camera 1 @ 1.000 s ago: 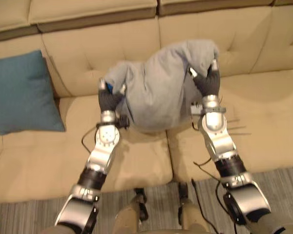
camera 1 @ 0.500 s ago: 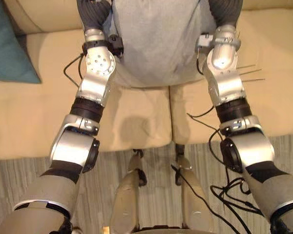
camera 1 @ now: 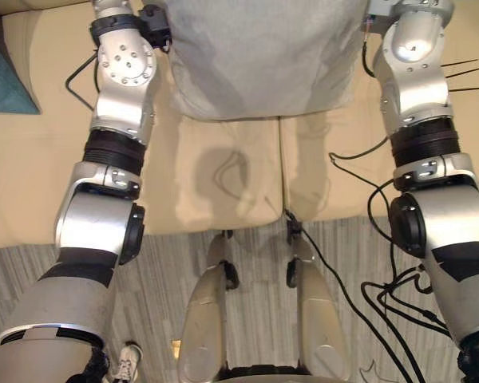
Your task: Pick up cushions and gather them together orderly.
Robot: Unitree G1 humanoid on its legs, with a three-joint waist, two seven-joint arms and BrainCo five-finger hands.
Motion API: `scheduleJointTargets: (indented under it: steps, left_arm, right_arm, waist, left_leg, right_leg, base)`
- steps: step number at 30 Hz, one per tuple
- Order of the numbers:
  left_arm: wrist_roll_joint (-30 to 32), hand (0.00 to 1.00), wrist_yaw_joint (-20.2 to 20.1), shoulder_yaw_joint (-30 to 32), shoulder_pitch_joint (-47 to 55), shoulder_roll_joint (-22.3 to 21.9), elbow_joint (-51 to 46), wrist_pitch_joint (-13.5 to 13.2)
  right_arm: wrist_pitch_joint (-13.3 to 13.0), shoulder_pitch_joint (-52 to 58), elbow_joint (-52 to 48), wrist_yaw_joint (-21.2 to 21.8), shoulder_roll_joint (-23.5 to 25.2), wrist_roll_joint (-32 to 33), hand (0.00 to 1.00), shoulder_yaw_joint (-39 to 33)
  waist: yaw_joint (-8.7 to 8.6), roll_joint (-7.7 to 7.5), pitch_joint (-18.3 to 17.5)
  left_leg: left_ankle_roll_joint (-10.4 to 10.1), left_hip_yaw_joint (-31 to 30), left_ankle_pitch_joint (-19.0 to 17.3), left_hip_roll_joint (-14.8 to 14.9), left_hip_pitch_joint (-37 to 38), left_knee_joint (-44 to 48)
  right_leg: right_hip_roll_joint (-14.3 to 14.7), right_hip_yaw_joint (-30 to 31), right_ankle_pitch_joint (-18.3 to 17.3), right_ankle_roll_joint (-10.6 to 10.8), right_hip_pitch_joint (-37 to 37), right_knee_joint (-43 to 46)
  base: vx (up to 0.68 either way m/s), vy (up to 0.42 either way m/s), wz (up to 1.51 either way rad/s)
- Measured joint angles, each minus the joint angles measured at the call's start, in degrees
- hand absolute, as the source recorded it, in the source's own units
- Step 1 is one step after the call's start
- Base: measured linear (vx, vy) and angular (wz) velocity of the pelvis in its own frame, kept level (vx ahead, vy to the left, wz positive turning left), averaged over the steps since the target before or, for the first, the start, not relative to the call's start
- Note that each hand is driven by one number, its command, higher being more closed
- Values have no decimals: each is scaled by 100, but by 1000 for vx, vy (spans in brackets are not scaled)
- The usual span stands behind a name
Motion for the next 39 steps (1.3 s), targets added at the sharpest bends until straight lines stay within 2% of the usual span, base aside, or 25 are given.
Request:
scheduleJointTargets:
  steps: [2,5,8,11,14,17,19,20,22,25,26,29,32,36,39]
  left_arm:
    - [-182,0,-206,31,257,290,2,11]
    - [-460,0,-391,271,552,449,-12,11]
    - [-686,0,-578,673,1029,704,-242,11]
    - [-825,0,-699,717,1526,724,-821,-7]
    - [-838,0,-927,694,2671,464,-1746,-112]
    - [-826,0,-1212,655,4135,-234,-2302,-129]
    - [-795,0,-1389,483,5305,-832,-2332,-108]
    - [-704,0,-1575,335,6054,-1203,-2322,-65]
    - [-554,0,-1812,236,6791,-1520,-2195,-7]
    - [-312,0,-1980,260,7388,-1722,-1629,40]
    - [-189,0,-2078,324,7671,-1800,-1248,102]
    - [248,0,-2211,457,8075,-1892,-493,181]
    - [657,0,-2243,466,8372,-1940,163,314]
    - [883,0,-2345,591,8605,-1982,526,420]
    - [919,0,-2350,651,8686,-1972,601,426]
  right_arm:
    - [-12,79,-34,108,-341,312,0,-18]
    - [-40,395,-312,265,-686,698,0,-101]
    - [-204,976,-936,438,-877,1082,0,-299]
    - [-238,1587,-1280,597,-898,1439,0,-507]
    - [-249,2800,-1949,806,-891,1637,0,-534]
    - [-253,4420,-2624,1162,-610,1613,0,-523]
    - [-253,5573,-2753,1328,-133,1578,0,-524]
    - [-233,6331,-2741,1437,193,1357,0,-522]
    - [-225,7088,-2568,1655,568,1036,0,-522]
    - [-188,7804,-1994,1843,920,685,0,-531]
    - [-170,8164,-1605,1950,1111,478,0,-584]
    - [-131,8685,-850,2158,1273,170,0,-709]
    - [-18,9016,-261,2283,1307,-77,0,-802]
    - [88,9199,203,2300,1312,-268,0,-931]
    - [101,9206,387,2384,1308,-403,0,-988]
  waist:
    - [3,1,0]
    - [18,1,0]
    - [148,-1,-2]
    - [177,-3,-5]
    - [155,-4,-78]
    - [162,-10,-183]
    - [159,-12,-557]
    - [165,-13,-607]
    - [162,-10,-674]
    - [157,0,-979]
    - [153,0,-1196]
    - [146,3,-1575]
    - [101,29,-1785]
    - [14,19,-1880]
    - [16,-10,-1954]
  left_leg:
    - [-11,-62,5,2,18,-1]
    - [-57,-107,-24,-11,104,-5]
    - [-92,-57,-50,-7,239,-6]
    - [-69,-40,-32,-3,364,-7]
    - [-153,-22,-109,-12,580,-11]
    - [-157,-13,-204,15,876,-10]
    - [-169,-10,-317,25,914,-10]
    - [-175,-7,-331,33,1110,-10]
    - [-196,-22,-350,17,1335,-8]
    - [-249,-67,-394,41,1553,-8]
    - [-254,-100,-445,50,1753,-9]
    - [-289,-103,-618,43,2140,-13]
    - [-282,-102,-745,14,2480,-52]
    - [-285,-36,-822,-16,2819,-56]
    - [-285,176,-864,-15,2973,-56]
  right_leg:
    - [0,-63,-99,-19,-2,130]
    - [-28,-104,-338,-23,-37,523]
    - [-52,-76,-453,-51,-62,793]
    - [-68,-63,-483,-50,39,835]
    - [-77,-58,-562,-53,262,829]
    - [-59,-64,-661,-48,582,789]
    - [-47,-71,-738,-61,632,757]
    - [-30,-68,-770,-64,845,704]
    - [13,-90,-781,-66,1120,595]
    - [28,-133,-793,-68,1427,444]
    - [39,-185,-829,-47,1688,337]
    - [51,-243,-919,-27,2163,131]
    - [30,-226,-939,9,2528,-44]
    - [21,-95,-955,39,2867,-153]
    - [26,112,-907,106,2909,-182]
  base:
    - [-1,-13,15]
    - [-8,-35,22]
    - [-10,-45,1]
    - [15,-63,-3]
    - [36,-63,0]
    - [54,-72,-1]
    - [97,-84,-1]
    - [121,-71,-2]
    - [103,-72,-2]
    - [101,-57,4]
    - [81,-41,8]
    - [57,-30,3]
    - [33,14,-5]
    - [37,15,-10]
    - [31,5,-35]
